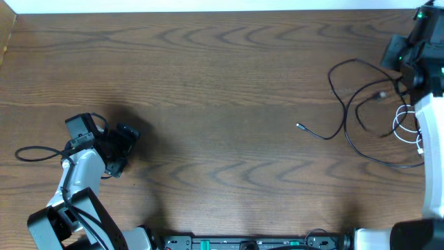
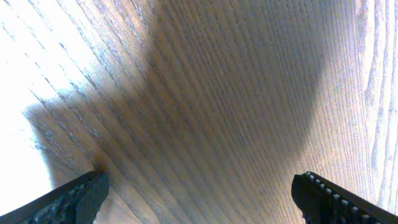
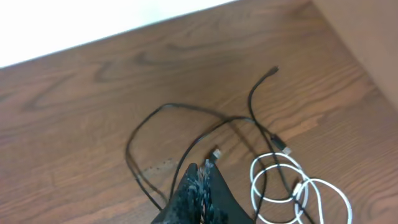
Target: Untangle cables
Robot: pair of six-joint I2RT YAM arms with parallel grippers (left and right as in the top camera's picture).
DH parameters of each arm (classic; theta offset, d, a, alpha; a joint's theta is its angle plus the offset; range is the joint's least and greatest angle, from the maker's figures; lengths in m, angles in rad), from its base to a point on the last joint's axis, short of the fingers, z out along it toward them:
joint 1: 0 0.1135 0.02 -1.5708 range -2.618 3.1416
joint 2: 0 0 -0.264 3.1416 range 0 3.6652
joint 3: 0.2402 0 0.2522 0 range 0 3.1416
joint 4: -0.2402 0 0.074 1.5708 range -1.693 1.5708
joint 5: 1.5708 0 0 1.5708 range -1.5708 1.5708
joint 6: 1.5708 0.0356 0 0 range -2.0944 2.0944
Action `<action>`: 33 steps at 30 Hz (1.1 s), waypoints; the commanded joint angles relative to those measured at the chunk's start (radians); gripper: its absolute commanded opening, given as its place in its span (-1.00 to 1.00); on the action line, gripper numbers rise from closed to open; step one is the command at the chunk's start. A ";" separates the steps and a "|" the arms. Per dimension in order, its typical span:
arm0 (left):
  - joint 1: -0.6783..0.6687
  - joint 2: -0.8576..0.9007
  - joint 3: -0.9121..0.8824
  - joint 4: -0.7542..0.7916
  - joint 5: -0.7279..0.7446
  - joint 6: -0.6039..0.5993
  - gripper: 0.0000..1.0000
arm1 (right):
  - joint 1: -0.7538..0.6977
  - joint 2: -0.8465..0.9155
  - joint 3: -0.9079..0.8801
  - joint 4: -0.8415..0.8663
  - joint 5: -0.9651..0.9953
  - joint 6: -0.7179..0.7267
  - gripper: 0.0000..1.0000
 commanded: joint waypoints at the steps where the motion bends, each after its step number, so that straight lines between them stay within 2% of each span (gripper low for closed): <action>1: 0.007 0.010 -0.006 -0.017 -0.032 -0.009 0.99 | -0.005 0.050 -0.001 -0.004 -0.104 0.013 -0.54; 8: 0.007 0.010 -0.006 -0.017 -0.032 -0.009 0.99 | -0.004 0.134 -0.001 -0.015 -0.312 0.013 0.99; 33: 0.007 0.010 -0.006 -0.017 -0.032 -0.009 0.99 | -0.004 0.169 -0.001 -0.037 -0.323 0.013 0.99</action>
